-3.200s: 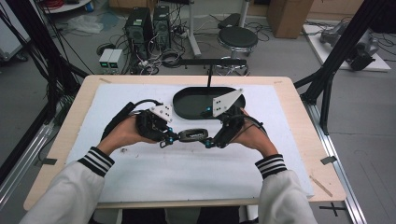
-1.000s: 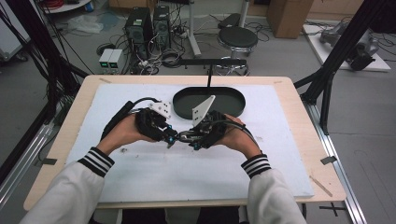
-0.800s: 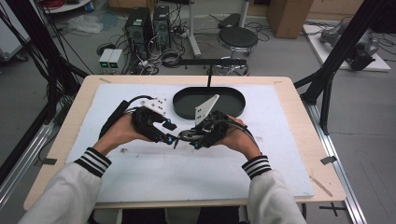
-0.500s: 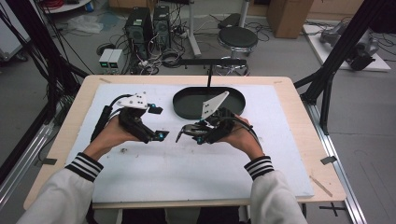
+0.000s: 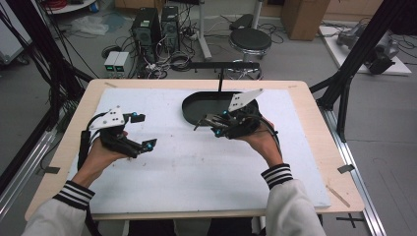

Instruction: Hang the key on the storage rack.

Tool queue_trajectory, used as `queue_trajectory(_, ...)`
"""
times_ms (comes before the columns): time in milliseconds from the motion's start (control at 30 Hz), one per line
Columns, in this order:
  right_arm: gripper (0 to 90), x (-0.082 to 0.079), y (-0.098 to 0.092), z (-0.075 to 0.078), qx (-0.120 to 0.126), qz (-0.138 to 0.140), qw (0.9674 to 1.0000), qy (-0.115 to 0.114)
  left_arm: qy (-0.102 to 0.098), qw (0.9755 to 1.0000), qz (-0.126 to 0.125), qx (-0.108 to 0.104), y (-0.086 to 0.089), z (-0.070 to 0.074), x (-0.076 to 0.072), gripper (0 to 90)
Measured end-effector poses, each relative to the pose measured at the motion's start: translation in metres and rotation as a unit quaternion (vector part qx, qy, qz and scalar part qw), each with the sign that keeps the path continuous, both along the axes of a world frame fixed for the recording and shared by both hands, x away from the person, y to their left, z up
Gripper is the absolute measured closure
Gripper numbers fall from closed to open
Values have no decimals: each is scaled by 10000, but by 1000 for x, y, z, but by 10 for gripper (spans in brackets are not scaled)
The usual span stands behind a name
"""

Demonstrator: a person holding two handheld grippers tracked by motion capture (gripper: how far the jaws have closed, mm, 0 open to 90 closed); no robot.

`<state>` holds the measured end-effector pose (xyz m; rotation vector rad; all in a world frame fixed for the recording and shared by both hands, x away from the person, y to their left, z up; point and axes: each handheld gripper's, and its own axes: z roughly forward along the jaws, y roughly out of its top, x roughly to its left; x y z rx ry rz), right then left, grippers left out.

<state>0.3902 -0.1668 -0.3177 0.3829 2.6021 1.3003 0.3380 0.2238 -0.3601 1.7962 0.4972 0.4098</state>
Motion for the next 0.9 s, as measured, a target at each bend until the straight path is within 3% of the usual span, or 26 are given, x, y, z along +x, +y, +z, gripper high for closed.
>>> queue_trajectory(100,484,3,-8,3,183,-357,9992,-10,-69,9996,272,74,9,-11,-8,17)
queue_trajectory(200,484,6,-16,4,412,-703,9967,27,-67,9986,515,-104,19,-23,-16,17)
queue_trajectory(233,484,8,-22,5,548,-915,9943,-17,-67,9982,579,-153,22,-27,-18,17)
queue_trajectory(367,484,11,-29,7,743,-1139,9907,-97,-138,9965,769,-293,30,-41,-30,17)
queue_trajectory(467,484,15,-35,9,780,-1475,9856,-274,-207,9948,896,-430,35,-50,-39,17)
queue_trajectory(567,484,18,-38,11,847,-1610,9828,-312,-218,9930,1004,-578,40,-60,-45,17)
queue_trajectory(700,484,26,-44,14,833,-1980,9760,-370,-324,9903,1148,-717,46,-71,-52,17)
queue_trajectory(800,485,29,-47,15,853,-2105,9732,-350,-355,9887,1226,-789,49,-77,-56,17)
queue_trajectory(833,484,32,-50,16,847,-2251,9699,-383,-371,9883,1233,-818,50,-79,-57,17)
queue_trajectory(867,484,32,-50,16,847,-2251,9699,-383,-395,9876,1249,-867,51,-80,-58,17)
queue_trajectory(900,484,35,-53,18,879,-2367,9668,-399,-396,9867,1283,-920,51,-81,-59,17)
